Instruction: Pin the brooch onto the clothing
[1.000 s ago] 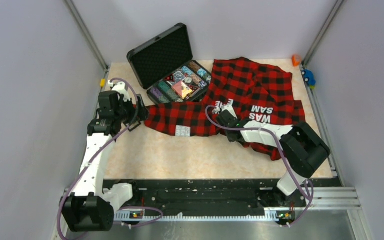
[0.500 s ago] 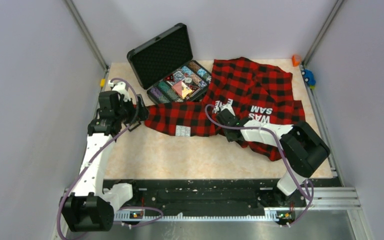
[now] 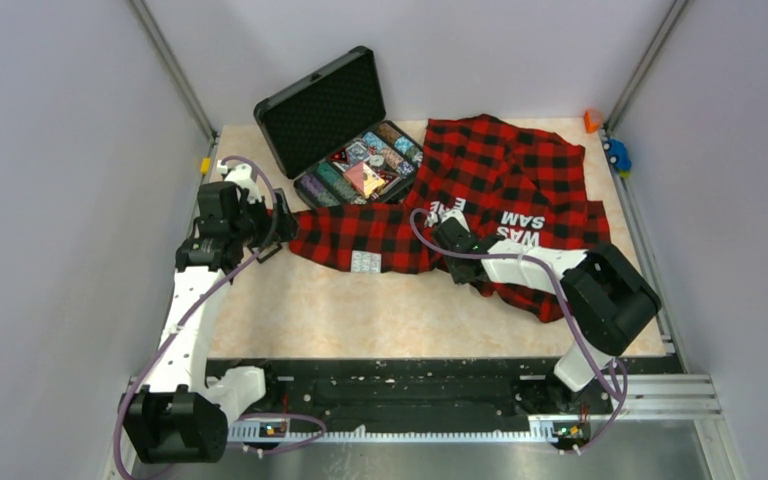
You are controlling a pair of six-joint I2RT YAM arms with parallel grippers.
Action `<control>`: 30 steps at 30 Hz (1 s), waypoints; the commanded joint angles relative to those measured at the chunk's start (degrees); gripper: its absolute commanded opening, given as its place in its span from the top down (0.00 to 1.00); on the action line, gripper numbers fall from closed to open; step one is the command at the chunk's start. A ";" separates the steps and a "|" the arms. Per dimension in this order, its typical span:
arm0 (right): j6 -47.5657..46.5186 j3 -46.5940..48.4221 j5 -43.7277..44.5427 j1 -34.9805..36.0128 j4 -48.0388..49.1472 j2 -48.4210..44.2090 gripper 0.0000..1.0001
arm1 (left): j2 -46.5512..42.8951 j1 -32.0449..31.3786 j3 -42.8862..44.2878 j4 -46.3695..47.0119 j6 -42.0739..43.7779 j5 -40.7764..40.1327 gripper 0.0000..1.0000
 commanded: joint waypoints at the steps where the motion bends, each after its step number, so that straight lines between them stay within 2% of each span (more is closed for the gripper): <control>1: 1.93 1.12 -4.80 0.54 -1.11 0.21 0.85 | 0.09 -0.40 0.06 1.30 0.00 0.22 0.07; 4: 2.26 1.01 -5.93 0.54 -0.99 1.11 0.78 | 0.15 -0.49 0.13 1.31 0.00 0.26 0.07; 6: 2.47 1.11 -5.57 0.54 -1.26 2.06 0.83 | 0.09 -0.58 0.06 1.36 0.00 0.18 0.07; 8: 2.76 1.21 -4.82 0.54 -1.61 2.32 0.99 | -0.03 -0.58 0.06 1.31 0.09 0.09 0.07; 14: 2.50 2.21 -4.87 0.54 -4.29 -4.34 1.00 | 0.05 -0.66 0.06 1.31 0.09 -0.02 0.07; 19: 2.77 2.73 -13.80 0.54 -7.25 -12.21 1.00 | -0.11 -0.66 0.06 1.27 0.09 -0.09 0.07; 24: 5.21 -1.98 -21.97 0.83 -6.59 -15.51 1.00 | -0.20 -0.73 0.07 1.31 0.00 0.22 0.07; 28: 7.18 -5.16 -17.70 2.87 -6.44 -15.96 1.00 | -0.31 -0.75 0.08 1.31 -0.09 0.54 0.07; 30: 7.83 -5.34 -12.73 4.77 -6.14 -15.21 1.00 | -0.38 -0.75 0.06 1.31 -0.09 0.49 0.07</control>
